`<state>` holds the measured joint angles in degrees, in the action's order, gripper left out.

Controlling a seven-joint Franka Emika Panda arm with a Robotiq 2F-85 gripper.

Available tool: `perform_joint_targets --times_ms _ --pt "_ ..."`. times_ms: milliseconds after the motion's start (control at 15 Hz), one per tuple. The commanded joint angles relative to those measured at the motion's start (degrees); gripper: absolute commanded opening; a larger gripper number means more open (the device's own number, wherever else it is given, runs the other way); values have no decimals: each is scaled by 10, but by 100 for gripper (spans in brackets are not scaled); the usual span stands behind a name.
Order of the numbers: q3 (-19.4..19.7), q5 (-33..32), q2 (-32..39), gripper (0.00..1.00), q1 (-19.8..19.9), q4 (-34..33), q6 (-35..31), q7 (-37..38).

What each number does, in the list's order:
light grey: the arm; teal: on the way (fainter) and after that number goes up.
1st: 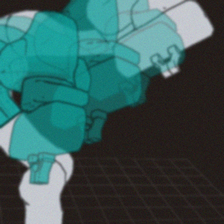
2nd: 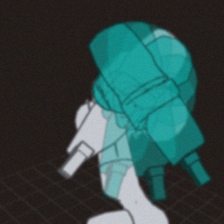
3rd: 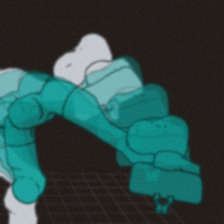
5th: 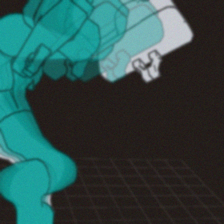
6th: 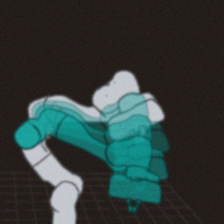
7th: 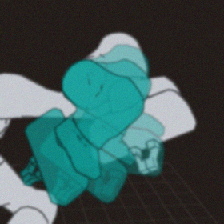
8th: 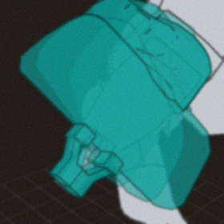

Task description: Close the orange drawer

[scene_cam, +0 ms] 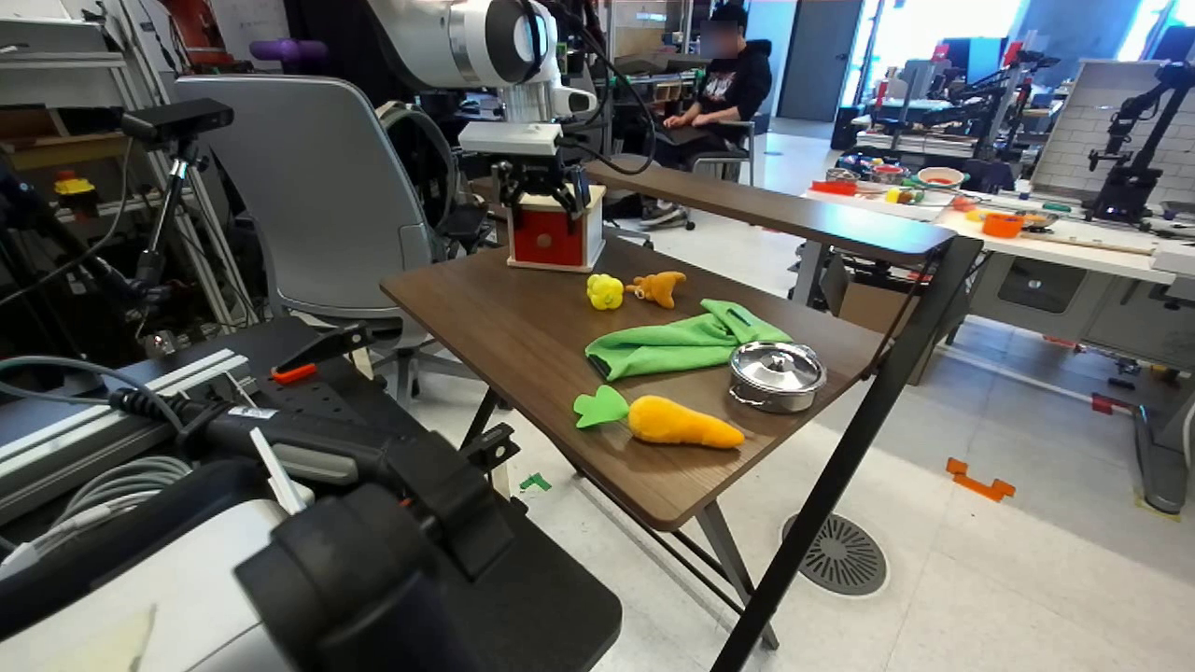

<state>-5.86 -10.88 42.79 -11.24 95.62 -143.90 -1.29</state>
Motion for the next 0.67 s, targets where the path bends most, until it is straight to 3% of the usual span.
perform_joint_targets --times_ms 0,267,600 --pt "9 -1 10 100 -11 -12 -7 -1" --pt "3 10 -19 100 -3 8 50 -8" --pt "-5 29 -89 100 4 39 176 0"
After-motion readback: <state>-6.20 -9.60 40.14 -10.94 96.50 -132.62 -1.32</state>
